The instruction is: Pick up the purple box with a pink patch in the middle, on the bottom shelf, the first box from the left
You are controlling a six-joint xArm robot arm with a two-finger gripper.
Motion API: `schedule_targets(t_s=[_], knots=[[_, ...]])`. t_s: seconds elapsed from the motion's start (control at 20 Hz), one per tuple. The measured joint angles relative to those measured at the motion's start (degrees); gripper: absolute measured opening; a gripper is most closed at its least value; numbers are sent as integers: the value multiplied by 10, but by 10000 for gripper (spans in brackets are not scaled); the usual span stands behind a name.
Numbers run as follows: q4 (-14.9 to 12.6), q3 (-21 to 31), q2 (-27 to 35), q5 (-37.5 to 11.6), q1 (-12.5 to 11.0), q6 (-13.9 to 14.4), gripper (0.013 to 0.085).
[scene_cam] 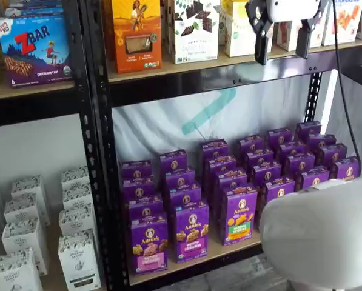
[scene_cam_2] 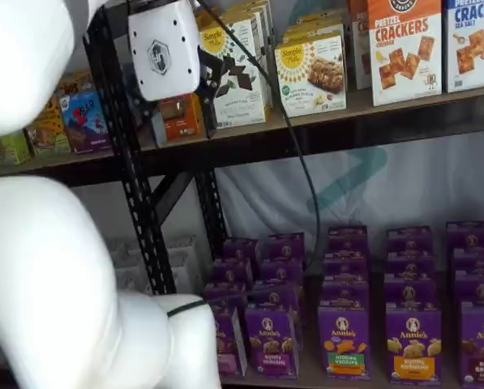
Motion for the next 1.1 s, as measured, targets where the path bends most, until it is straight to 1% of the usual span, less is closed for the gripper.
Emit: schedule_targets(t_s=[0.2, 0.4, 0.55, 0.85, 1.0, 1.1], knots=[[3, 35, -15, -31, 16, 17, 850], [-5, 86, -27, -69, 50, 49, 850], [-5, 120, -34, -97, 65, 64, 850], [-3, 194, -46, -161, 84, 85, 850], [7, 233, -49, -199, 87, 89, 850], [18, 268, -56, -238, 89, 90, 850]])
